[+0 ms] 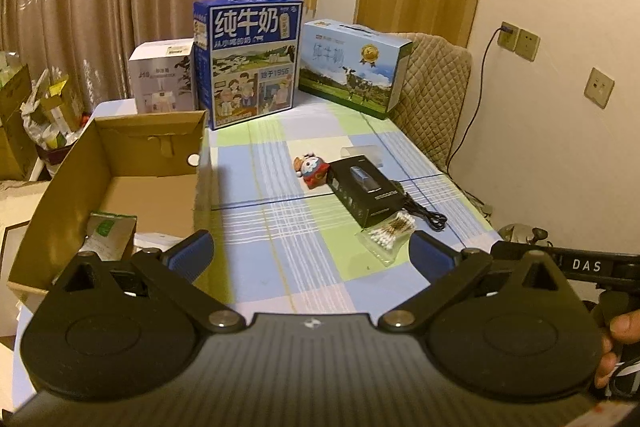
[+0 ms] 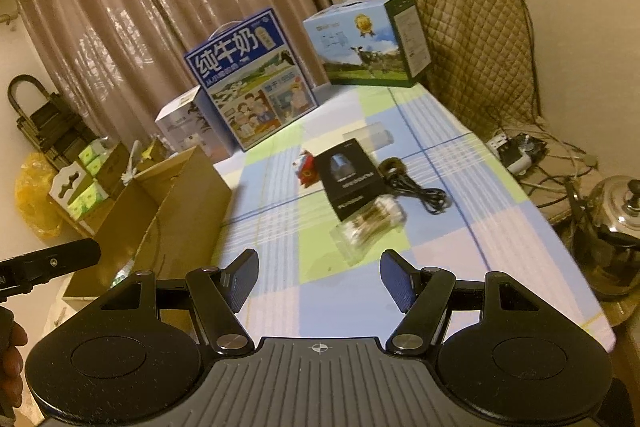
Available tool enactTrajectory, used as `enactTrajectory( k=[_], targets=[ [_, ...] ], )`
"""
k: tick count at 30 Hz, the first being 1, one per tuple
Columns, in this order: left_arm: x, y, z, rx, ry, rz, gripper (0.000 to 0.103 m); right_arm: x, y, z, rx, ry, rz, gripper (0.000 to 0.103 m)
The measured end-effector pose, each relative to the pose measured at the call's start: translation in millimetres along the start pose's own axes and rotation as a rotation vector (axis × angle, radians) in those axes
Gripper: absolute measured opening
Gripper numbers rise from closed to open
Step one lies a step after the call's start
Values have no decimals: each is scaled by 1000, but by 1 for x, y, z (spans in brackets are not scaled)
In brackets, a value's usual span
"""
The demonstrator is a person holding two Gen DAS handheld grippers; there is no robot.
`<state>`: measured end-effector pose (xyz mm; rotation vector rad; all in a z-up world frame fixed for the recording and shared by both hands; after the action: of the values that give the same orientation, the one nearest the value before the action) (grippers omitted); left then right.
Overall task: Organize objects
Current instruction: 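Move both grippers back over the table toward the remaining items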
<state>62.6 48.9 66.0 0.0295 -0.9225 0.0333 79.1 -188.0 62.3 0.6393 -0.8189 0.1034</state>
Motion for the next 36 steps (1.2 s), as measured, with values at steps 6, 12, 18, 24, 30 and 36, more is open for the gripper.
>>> enactTrajectory(
  k=[6,12,18,24,30,36],
  targets=[
    [-1,-13,0,-8,-22,-9,102,0,-1,18,-30,-11,29,65],
    [-1,-25,-7,-22,-14,-5,102,4,-9,26,-51,-28,31,65],
    [0,-36,-22,-61,19,23,102,8,-22,21,-71,-18,31,65],
    [-1,-48,-45,-74,34,-18,102,12,-36,20,-104,-15,66,65],
    [-11,-64,-78,-125,79,-76,102,12,-64,6,-143,13,66,65],
    [-16,-83,-120,-154,103,-125,102,20,-87,-27,-143,73,92,65]
  ],
)
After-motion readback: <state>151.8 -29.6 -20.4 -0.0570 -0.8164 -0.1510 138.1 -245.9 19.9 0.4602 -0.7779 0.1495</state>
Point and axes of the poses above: each gripper's, at about its wrist camera, not at the fingertips, and z roughly against the way its jaws point, y to its left, x to its top, the point moved 3 cm from there along -z, roughly the way its jaws point, and after that the axes turned 10 degrees about x, right-handed, at the moved point
